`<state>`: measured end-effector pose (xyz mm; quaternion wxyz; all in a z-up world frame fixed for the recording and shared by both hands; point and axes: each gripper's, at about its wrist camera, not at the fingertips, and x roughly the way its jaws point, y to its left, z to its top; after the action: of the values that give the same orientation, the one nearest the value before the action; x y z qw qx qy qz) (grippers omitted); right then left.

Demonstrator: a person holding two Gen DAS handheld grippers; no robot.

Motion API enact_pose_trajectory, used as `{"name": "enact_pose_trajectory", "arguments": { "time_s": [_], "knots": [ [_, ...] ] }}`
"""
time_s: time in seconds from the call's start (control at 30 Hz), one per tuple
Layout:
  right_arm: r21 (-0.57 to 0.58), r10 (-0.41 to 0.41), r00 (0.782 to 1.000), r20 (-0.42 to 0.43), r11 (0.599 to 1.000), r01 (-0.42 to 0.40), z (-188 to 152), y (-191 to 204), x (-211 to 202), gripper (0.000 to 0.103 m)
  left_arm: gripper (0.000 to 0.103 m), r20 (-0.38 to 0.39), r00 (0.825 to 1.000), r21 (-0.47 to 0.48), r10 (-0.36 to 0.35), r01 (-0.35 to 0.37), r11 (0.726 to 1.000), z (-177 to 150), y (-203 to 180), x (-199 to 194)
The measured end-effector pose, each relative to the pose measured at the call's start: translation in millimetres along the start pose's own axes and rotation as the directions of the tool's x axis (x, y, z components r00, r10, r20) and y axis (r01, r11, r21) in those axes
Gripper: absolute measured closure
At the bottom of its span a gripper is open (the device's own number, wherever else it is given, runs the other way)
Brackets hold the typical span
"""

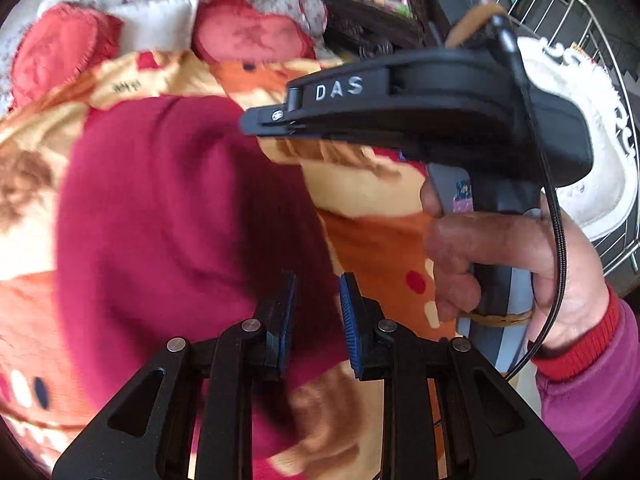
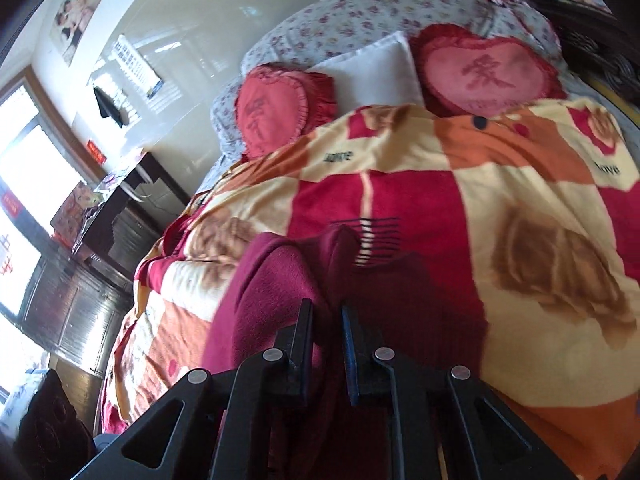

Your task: Fold small clothes

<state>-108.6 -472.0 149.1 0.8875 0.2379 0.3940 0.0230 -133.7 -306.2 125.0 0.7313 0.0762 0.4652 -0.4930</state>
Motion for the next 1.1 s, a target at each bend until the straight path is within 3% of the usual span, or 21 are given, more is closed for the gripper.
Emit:
{"name": "enact_pose_trajectory", "arguments": {
  "time_s": [0.1, 0.27, 0.33, 0.37, 0.43, 0.47, 0.5, 0.77, 0.97, 1.03, 1.1],
  "knots": [
    [0.035, -0.080, 0.997, -0.021, 0.996, 0.081, -6, -26, 7, 0.103, 0.082, -0.029, 1.000, -0.009, -0.006, 0.006, 1.000, -3, -7, 9],
    [0.138, 0.016, 1.000, 0.016, 0.990, -0.018, -19, -48, -6, 0.101, 0.082, 0.011, 1.000, 0.000, 0.009, -0.009, 1.000, -7, -3, -33],
    [0.153, 0.071, 0.996, 0.049, 0.985, -0.078, -25, -42, -19, 0.096, 0.082, 0.040, 0.999, -0.021, 0.022, -0.022, 1.000, -11, 10, -54],
    [0.147, 0.086, 0.995, 0.060, 0.985, -0.094, -27, -34, -22, 0.090, 0.082, 0.046, 0.998, -0.028, 0.041, -0.039, 0.999, -14, 19, -63],
    [0.130, 0.108, 0.993, 0.054, 0.985, -0.114, -34, -19, -26, 0.036, 0.082, 0.048, 0.995, -0.038, 0.084, -0.082, 0.996, -19, 30, -73],
    [0.125, 0.120, 0.992, 0.042, 0.984, -0.124, -38, -13, -24, 0.028, 0.082, 0.049, 0.992, -0.041, 0.118, -0.116, 0.992, -23, 39, -78],
    [0.121, 0.134, 0.991, 0.022, 0.983, -0.135, -41, -6, -20, 0.026, 0.082, 0.051, 0.987, -0.045, 0.149, -0.147, 0.988, -26, 47, -81],
    [0.222, 0.162, 0.986, -0.027, 0.963, -0.152, -49, -5, 28, 0.026, 0.081, -0.042, 0.978, -0.100, 0.203, -0.207, 0.973, -56, 83, -54],
    [0.194, 0.160, 0.986, -0.034, 0.969, -0.151, -45, 5, 53, 0.028, 0.081, -0.077, 0.979, -0.119, 0.188, -0.196, 0.973, -66, 84, -38],
    [0.169, 0.129, 0.991, -0.020, 0.978, -0.123, -47, 8, 53, 0.070, 0.081, -0.076, 0.979, -0.112, 0.188, -0.196, 0.974, -64, 81, -39],
    [0.153, 0.115, 0.993, 0.003, 0.982, -0.114, -49, 9, 48, 0.086, 0.082, -0.073, 0.979, -0.093, 0.188, -0.194, 0.976, -61, 76, -44]
  ]
}}
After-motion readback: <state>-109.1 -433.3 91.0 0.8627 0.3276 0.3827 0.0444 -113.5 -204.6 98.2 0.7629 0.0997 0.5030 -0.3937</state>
